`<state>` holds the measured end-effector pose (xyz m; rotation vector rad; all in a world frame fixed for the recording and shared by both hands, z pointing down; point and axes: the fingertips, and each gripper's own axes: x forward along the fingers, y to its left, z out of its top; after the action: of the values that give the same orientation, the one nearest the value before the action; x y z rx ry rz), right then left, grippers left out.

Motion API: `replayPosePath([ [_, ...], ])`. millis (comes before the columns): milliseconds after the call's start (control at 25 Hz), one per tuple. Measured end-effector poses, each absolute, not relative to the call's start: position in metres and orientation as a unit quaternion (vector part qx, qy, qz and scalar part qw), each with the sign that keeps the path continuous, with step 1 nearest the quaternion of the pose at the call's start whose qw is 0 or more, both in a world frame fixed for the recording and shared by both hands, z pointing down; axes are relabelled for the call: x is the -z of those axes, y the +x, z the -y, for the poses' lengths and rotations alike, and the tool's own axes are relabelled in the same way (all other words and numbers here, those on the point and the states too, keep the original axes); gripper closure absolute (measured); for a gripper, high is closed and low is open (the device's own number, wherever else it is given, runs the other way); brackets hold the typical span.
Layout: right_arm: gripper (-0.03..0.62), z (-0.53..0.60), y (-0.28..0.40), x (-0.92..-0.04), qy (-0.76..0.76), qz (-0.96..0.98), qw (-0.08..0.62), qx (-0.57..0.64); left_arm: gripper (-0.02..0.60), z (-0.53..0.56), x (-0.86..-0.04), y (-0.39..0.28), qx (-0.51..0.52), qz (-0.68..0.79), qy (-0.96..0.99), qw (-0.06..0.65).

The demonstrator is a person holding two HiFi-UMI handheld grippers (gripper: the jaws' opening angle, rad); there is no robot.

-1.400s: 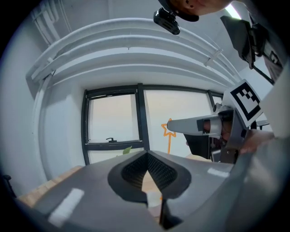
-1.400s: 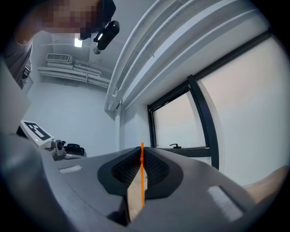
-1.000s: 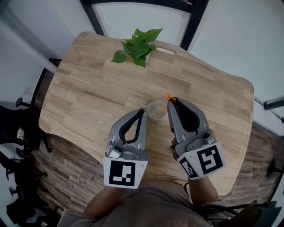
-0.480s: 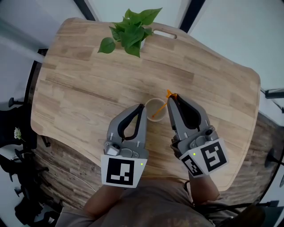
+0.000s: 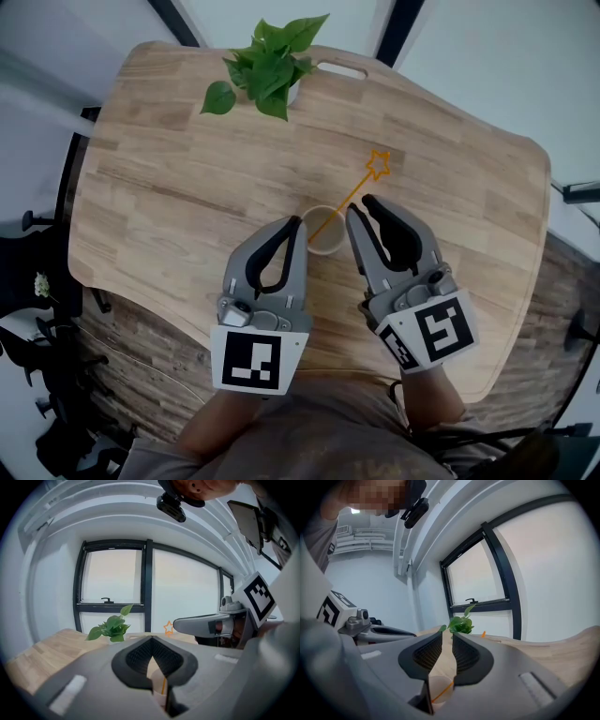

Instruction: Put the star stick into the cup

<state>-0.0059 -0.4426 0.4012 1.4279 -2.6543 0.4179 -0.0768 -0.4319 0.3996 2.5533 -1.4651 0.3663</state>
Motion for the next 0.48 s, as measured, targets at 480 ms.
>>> replayPosePath([
  [480,0.522,0.392,0.005,-0.342,0.467,0.88,0.021,-0.086,0.581,0.385,-0.345,-0.072,-0.089,0.52,0.848,0.049],
])
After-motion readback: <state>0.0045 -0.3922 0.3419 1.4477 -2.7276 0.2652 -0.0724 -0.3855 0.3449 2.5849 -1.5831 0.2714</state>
